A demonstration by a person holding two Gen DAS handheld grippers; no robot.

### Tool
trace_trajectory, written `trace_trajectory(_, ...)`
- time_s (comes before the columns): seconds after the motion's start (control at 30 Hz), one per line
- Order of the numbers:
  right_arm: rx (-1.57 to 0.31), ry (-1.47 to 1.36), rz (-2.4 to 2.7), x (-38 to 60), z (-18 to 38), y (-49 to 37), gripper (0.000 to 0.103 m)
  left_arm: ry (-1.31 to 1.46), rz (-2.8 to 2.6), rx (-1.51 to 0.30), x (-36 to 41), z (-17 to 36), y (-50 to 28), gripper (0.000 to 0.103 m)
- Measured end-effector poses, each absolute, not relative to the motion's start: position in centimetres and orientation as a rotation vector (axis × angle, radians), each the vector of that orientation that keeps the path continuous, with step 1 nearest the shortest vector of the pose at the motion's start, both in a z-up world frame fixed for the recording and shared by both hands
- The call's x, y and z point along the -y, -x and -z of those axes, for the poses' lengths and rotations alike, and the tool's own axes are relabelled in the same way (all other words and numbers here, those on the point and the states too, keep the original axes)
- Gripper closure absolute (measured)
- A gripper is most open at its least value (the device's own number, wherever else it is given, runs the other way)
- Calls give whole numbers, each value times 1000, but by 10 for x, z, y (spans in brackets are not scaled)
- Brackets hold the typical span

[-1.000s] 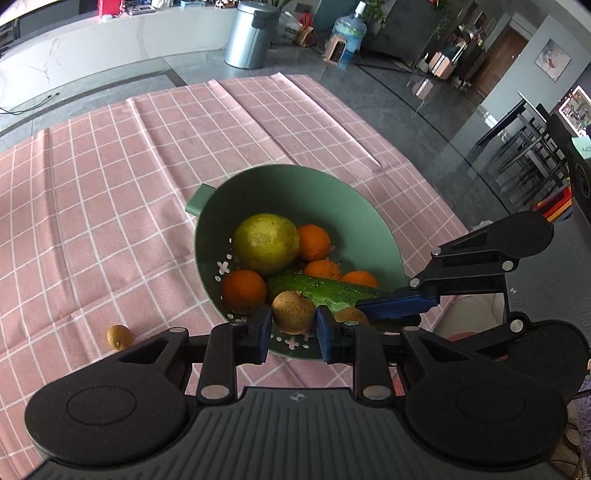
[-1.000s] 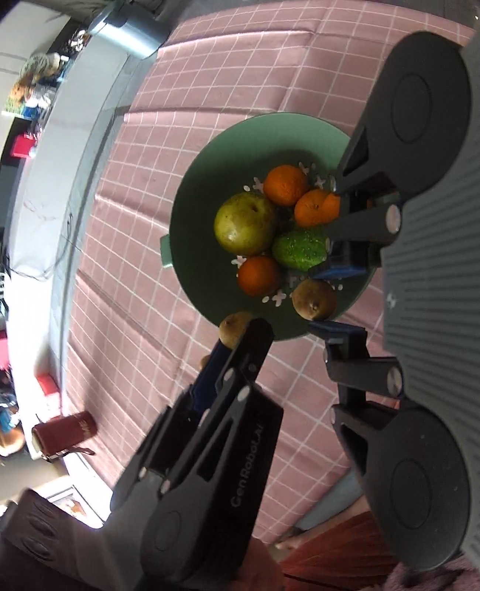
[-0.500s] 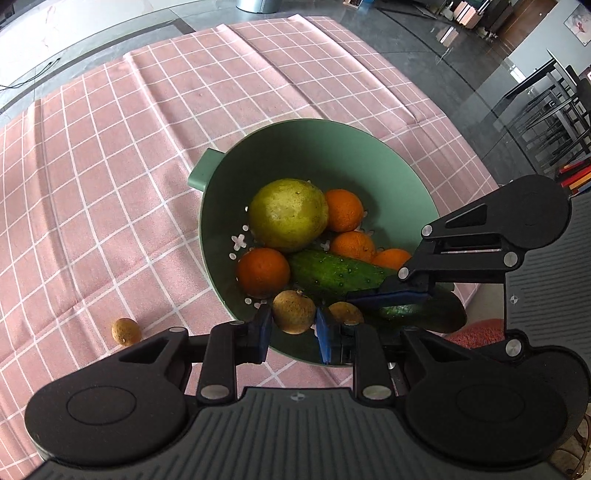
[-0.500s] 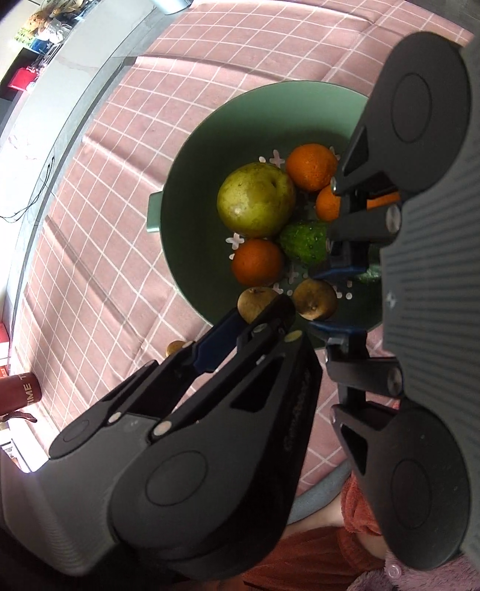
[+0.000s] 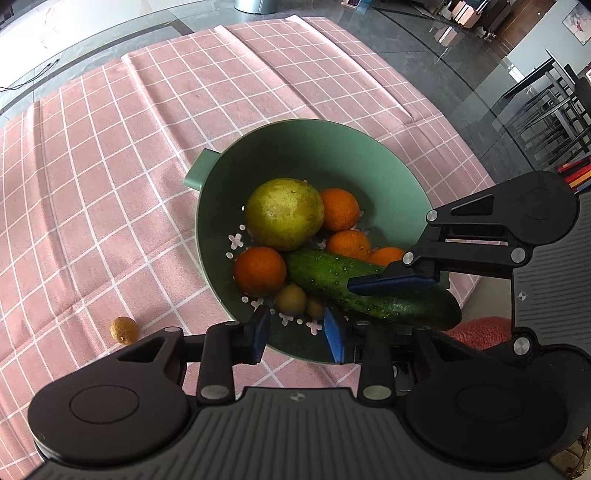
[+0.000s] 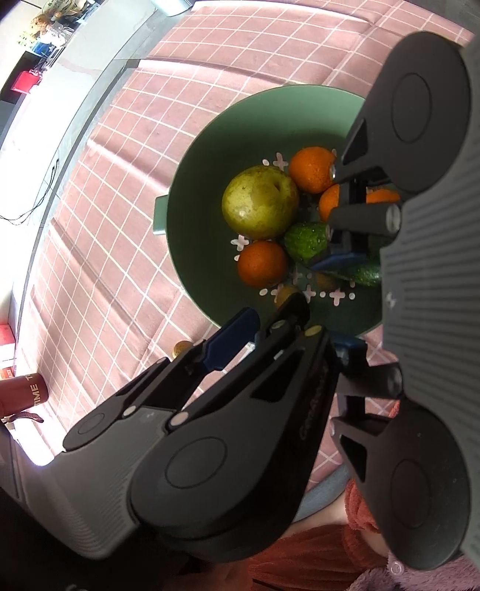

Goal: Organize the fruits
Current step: 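Withdraw both tools toward the red tomato and last brown fruit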

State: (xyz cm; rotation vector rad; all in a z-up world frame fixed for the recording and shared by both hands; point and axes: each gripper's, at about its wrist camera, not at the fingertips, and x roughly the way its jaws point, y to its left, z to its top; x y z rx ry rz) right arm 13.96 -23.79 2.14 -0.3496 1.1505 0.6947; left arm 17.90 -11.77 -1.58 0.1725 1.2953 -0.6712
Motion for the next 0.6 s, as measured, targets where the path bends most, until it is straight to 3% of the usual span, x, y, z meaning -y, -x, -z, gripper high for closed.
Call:
trace_trajectory(0.33, -1077, 298, -652, 234, -49, -122, 69, -111, 604, -1157, 74, -20, -161, 61)
trace_trajectory(0.43, -1025, 227, -617, 231, -54, -114, 63, -112, 567, -1107, 52, -26, -153, 61)
trace_trajectory(0.6, -963, 60, -585, 222, -49, -103, 63, -118, 495, -1038, 16, -26, -138, 61)
